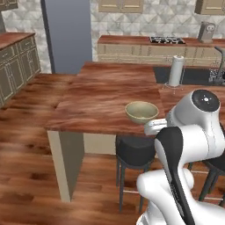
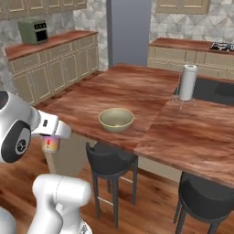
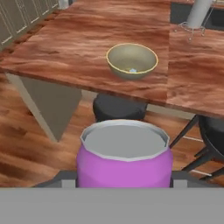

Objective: Open the fridge, grab two sodas, and place both sodas inside the bowl with ice on the dining counter.

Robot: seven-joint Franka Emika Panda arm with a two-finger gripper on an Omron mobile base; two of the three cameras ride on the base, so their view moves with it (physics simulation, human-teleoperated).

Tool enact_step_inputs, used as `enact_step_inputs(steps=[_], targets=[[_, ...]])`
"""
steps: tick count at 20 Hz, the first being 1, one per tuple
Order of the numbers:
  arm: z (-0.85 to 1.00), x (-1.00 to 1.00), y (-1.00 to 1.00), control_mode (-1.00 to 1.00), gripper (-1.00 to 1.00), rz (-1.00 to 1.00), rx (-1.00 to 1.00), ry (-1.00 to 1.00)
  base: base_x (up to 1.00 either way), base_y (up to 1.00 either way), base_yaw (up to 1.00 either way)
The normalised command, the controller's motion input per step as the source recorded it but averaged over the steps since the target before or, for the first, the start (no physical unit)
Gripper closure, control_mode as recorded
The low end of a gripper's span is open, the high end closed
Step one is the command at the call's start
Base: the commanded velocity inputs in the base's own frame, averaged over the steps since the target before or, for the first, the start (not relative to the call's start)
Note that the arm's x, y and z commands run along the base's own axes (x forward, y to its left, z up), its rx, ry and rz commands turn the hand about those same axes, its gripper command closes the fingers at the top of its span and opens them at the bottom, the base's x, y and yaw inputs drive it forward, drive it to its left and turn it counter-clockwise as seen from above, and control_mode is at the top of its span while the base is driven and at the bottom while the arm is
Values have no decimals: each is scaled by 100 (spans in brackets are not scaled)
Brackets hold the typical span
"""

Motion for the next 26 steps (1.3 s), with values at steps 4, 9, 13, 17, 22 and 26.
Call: enact_step_inputs(steps=[4, 9, 13, 17, 22, 26], targets=[[0, 0, 0, 100, 100, 0, 0, 0, 75, 22, -44], [0, 0, 0, 100, 100, 0, 0, 0, 76, 5, -41], [0, 21, 0, -100, 100, -9, 0, 1, 59, 0, -29], [-7, 96, 0, -100, 100, -29, 0, 6, 0, 0, 0], [-16, 100, 3, -100, 100, -13, -3, 15, 0, 0, 0], [-45, 97, 0, -100, 100, 3, 0, 35, 0, 0, 0]])
